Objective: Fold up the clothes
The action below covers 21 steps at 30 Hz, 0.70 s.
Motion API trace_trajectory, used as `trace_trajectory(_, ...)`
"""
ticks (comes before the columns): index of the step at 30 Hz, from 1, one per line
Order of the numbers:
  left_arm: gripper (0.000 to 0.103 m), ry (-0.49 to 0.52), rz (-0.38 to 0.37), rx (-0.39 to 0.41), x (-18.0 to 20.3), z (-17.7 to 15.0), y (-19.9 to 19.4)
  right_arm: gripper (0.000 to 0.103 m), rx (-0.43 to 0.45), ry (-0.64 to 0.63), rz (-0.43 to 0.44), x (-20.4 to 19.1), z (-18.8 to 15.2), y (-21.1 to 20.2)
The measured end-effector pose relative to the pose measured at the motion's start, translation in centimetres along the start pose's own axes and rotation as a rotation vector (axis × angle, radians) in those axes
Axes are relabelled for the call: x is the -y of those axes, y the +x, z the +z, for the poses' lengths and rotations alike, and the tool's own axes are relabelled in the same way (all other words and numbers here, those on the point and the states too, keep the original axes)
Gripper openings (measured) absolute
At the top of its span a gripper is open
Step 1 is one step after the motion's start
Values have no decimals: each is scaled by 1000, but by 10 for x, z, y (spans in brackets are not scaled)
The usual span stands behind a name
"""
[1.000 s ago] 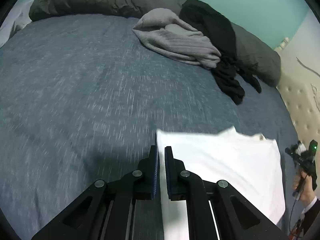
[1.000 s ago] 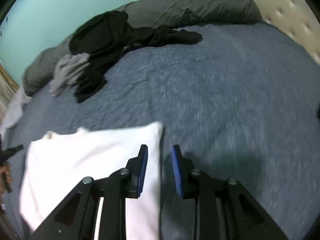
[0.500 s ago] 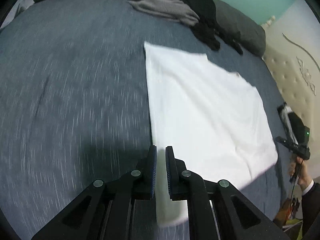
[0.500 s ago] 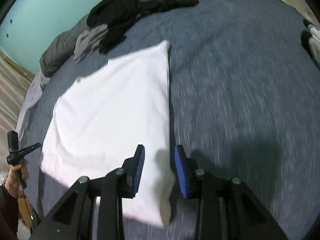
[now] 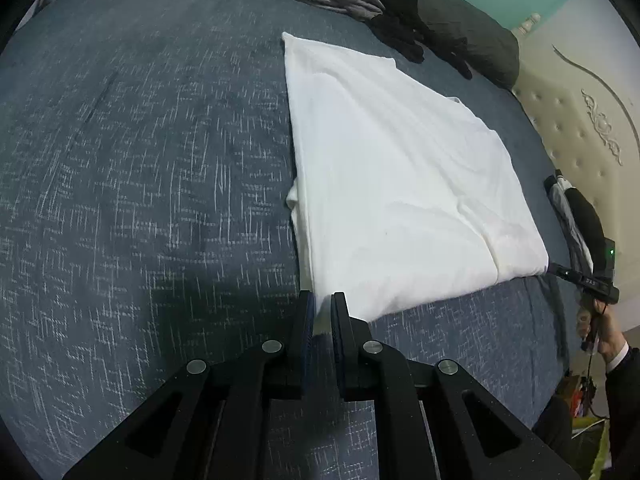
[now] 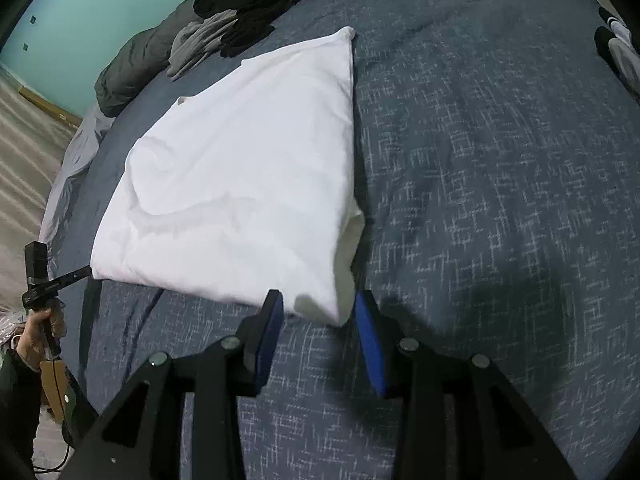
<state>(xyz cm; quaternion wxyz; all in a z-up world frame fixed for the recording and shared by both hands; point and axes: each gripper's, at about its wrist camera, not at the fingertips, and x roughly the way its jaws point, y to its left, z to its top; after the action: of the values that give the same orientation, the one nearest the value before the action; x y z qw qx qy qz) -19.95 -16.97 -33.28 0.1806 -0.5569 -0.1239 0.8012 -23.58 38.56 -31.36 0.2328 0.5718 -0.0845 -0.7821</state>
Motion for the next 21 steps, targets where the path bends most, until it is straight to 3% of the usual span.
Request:
trace_trajectory(5, 9, -3, -6, 4, 2, -2, 6, 38, -17, -28, -12, -5, -3, 9)
trace_trajectory(6, 9, 2, -6, 2, 3, -2, 8, 34, -20, -34, -19, -6, -3, 11)
trace_trajectory(7, 9, 8, -3, 0, 5, -2, 10, 21, -23, -39, -26, -6, -4, 13)
trace_trajectory(8, 9, 17, 3, -3, 7, -2, 12, 15, -26, -44, -33, -6, -4, 16)
trace_trajectory(11, 5, 50, 28, -12, 15, -2, 17, 4, -13, -50, -37, -6, -4, 16)
trace_trajectory(21, 0, 25, 46, 43, 5, 2, 5, 2, 76, -39, -51, 7, -1, -9)
